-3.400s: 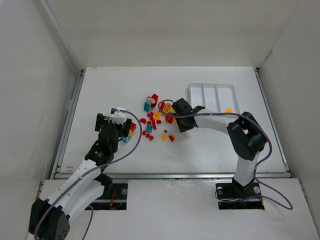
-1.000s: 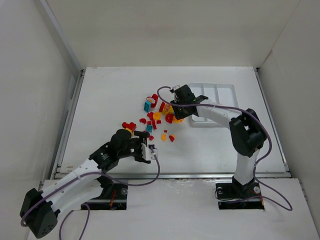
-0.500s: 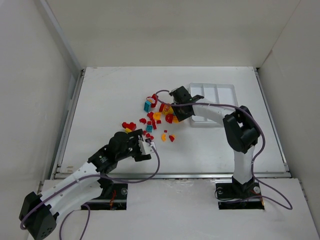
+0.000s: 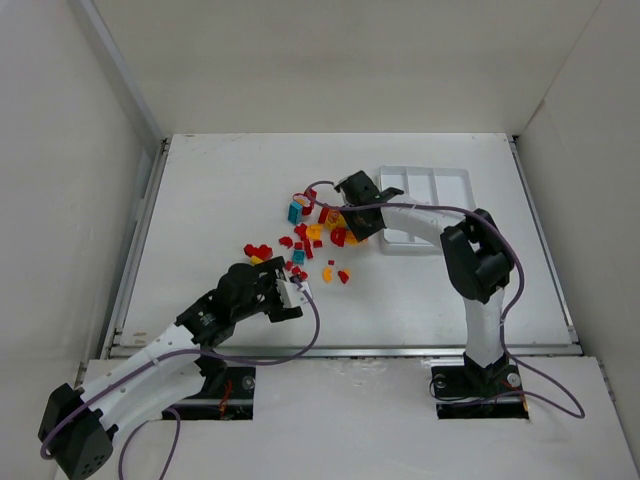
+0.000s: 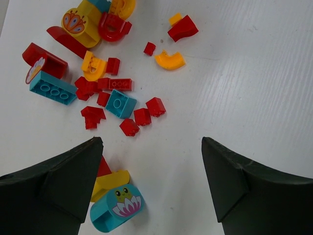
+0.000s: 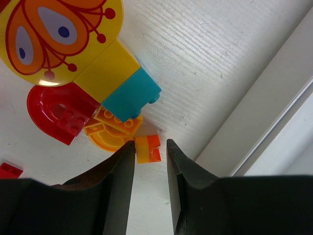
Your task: Sort the legos into containers by color
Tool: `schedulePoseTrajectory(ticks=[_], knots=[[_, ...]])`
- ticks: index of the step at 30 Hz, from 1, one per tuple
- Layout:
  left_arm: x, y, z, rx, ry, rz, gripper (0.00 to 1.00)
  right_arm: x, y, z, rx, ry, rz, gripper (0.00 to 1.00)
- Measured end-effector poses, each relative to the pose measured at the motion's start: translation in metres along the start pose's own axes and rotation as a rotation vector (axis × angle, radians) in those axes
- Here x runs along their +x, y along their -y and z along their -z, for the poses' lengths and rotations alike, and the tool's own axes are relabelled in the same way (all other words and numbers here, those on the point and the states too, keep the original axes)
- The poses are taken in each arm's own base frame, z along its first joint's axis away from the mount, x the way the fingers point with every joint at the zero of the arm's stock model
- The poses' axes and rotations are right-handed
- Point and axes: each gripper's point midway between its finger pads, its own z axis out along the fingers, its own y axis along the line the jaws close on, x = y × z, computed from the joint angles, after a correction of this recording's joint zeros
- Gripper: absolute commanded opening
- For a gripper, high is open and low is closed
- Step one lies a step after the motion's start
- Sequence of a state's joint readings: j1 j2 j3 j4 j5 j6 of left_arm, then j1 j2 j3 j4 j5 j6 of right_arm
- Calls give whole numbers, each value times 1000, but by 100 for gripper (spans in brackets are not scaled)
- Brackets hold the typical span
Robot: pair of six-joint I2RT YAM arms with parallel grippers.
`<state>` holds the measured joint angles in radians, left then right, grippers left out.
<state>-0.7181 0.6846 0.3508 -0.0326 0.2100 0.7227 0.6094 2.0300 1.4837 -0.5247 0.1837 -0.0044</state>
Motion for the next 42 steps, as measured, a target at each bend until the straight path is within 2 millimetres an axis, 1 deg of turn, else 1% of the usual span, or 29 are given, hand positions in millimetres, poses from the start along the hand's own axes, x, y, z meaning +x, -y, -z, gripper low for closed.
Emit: schedulePoseTrajectory(ticks=[1, 8, 13, 19, 21, 23, 24, 29, 33, 36, 38, 42], knots=[[0, 0, 0, -1, 0, 0, 80, 0, 0, 0, -1, 1, 3, 36], [1, -1, 0, -4, -3, -2, 80, 0, 0, -1, -22, -1, 7, 36], [1, -1, 0, -5, -3, -2, 80, 2, 2, -2, -71, -1, -27, 36], [4, 1, -1, -1, -8, -3, 80, 6, -1, -1, -121, 6, -55, 26], [5, 2, -1, 0, -10, -4, 80, 6, -3, 0, -130, 9, -59, 20], [5, 2, -1, 0, -9, -4, 80, 8, -4, 1, -136, 8, -62, 16], [5, 2, -1, 0, -9, -4, 80, 8, -5, 1, -138, 9, -65, 16], [4, 1, 0, -8, -6, -5, 80, 10, -8, 4, -158, 10, -73, 4], [4, -1, 0, -14, -4, -9, 80, 17, -12, 9, -179, -9, -83, 1], [4, -1, 0, -16, -5, -12, 80, 21, -12, 17, -186, -14, -94, 1], [4, -1, 0, -16, -6, -13, 80, 18, -12, 24, -188, -5, -103, 0], [4, -1, 0, -17, -6, -14, 80, 6, -5, 42, -184, 44, -138, 0]])
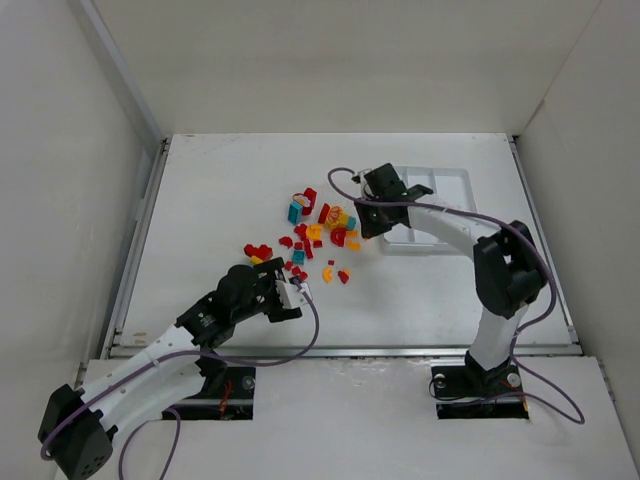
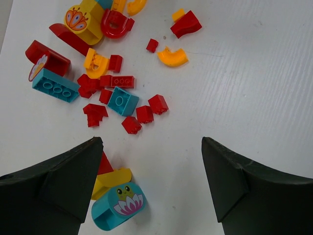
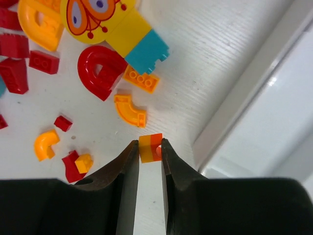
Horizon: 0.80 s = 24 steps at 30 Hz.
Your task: Sort the legos into containers by color
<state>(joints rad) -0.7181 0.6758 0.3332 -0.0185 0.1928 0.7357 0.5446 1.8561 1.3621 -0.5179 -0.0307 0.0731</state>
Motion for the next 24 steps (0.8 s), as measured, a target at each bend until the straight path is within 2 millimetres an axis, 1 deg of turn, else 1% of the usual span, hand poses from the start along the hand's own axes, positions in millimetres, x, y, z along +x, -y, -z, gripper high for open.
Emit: schedulePoseTrajectory(ticks=[2, 3, 5, 6, 7, 8, 10, 12, 13, 15, 18, 20, 21, 24], knots=[[0, 0, 0, 0, 0, 0, 80, -9, 6, 12, 2, 36, -35, 0], [0, 0, 0, -1, 0, 0, 80, -15, 12, 20, 5, 60, -63, 0], [0, 0, 0, -1, -1, 0, 80, -28, 34, 38, 31, 115, -132, 0], [0, 0, 0, -2, -1, 0, 80, -35, 51, 49, 54, 149, -179, 0], [0, -1, 0, -3, -1, 0, 80, -41, 73, 62, 89, 188, -234, 0], [0, -1, 0, -3, 0, 1, 80, -46, 100, 75, 137, 229, -292, 0], [-1, -2, 0, -10, 4, 3, 81, -47, 156, 99, 254, 292, -407, 0], [1, -2, -2, -17, 6, 6, 81, -36, 211, 117, 382, 321, -519, 0], [2, -1, -2, -16, 3, 8, 81, -27, 233, 122, 439, 322, -570, 0], [4, 0, -2, -19, 0, 9, 82, -11, 259, 122, 484, 300, -632, 0], [5, -1, -3, -21, -5, 9, 82, 15, 285, 105, 513, 236, -709, 0], [7, -1, -5, -23, -12, 10, 82, 32, 294, 90, 515, 189, -742, 0], [8, -1, -5, -22, -19, 11, 82, 38, 295, 84, 509, 167, -753, 0], [11, -1, -6, -21, -34, 9, 82, 45, 293, 73, 488, 136, -762, 0]])
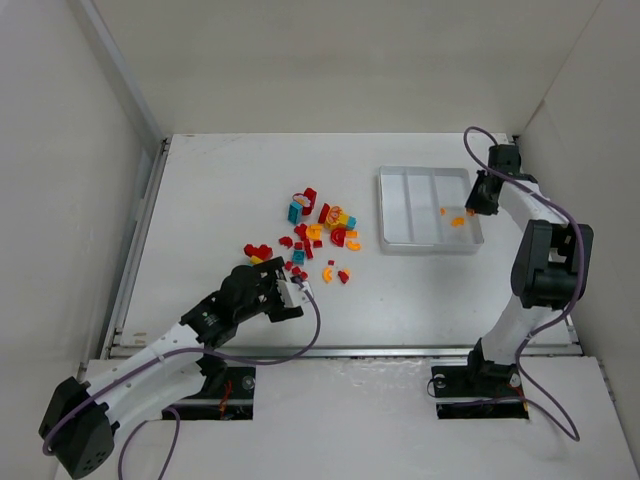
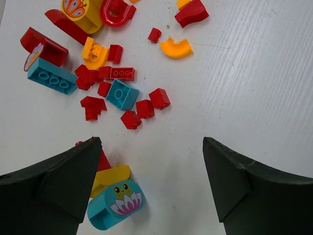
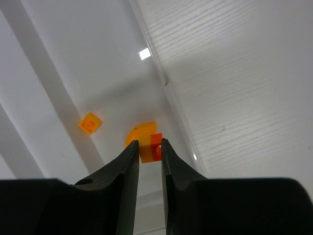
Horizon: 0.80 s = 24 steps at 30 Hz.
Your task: Sort the legos into containers by color
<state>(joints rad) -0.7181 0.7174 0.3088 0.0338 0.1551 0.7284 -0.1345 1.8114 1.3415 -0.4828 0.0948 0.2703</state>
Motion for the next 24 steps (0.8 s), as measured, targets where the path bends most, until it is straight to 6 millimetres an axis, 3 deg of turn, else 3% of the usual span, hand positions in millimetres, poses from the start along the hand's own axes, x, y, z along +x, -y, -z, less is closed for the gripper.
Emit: schedulePoseTrajectory(ticks=[3, 7, 8, 11, 16, 20, 22, 24], knots=[[1, 0, 0, -2, -3, -1, 82, 0, -5, 0, -24, -1, 5, 4], [0, -2, 0, -7, -1, -4, 82, 0, -10, 0, -47, -3, 12, 30], [-1, -2, 0, -9, 1, -4, 82, 1, -11, 0, -52, -5, 13, 42], [-1, -2, 0, -10, 1, -5, 82, 4, -15, -2, -78, -19, 26, 60], [-1, -3, 0, -11, 3, -5, 82, 9, -28, 0, -116, -29, 72, 66], [-1, -3, 0, -13, 4, -5, 83, 18, -64, 15, -166, -8, 190, 66], [-1, -4, 0, -20, 2, -4, 83, 32, -96, 38, -227, 24, 287, 66], [-1, -6, 0, -28, 0, -4, 83, 60, -137, 71, -327, 54, 430, 66]])
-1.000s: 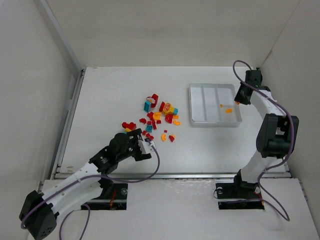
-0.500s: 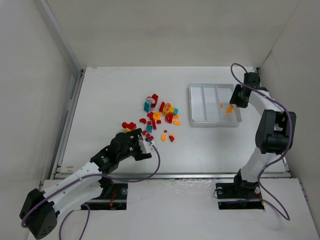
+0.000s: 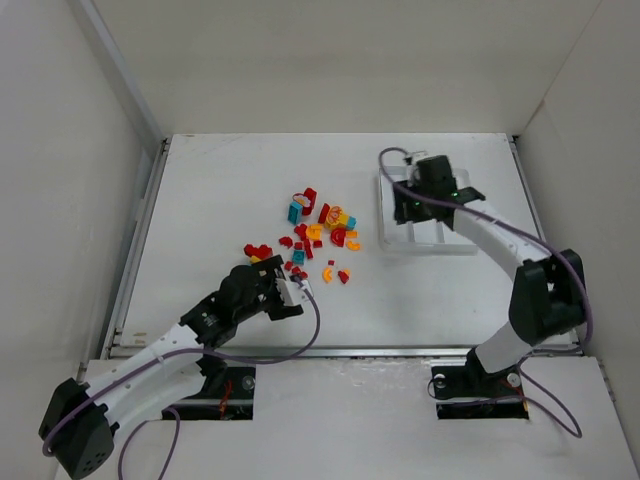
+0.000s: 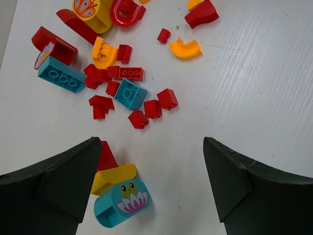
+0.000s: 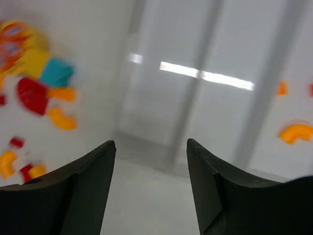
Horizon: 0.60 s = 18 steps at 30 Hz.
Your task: Sort the legos into containers by color
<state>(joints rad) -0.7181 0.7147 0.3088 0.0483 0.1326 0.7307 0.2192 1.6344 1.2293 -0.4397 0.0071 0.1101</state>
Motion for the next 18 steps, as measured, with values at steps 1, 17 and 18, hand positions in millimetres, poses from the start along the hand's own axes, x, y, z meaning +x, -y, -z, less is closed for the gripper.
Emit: schedulePoseTrajectory(ticks=[1, 17, 18], knots=[[0, -1, 0, -4, -1, 0, 83, 5, -34, 10, -63, 13, 80, 66], [-5, -7, 5, -40, 17, 10, 83, 153, -209, 19, -368, -205, 402, 45], [-5, -7, 5, -41, 18, 9, 83, 151, -210, 18, -361, -196, 390, 45]])
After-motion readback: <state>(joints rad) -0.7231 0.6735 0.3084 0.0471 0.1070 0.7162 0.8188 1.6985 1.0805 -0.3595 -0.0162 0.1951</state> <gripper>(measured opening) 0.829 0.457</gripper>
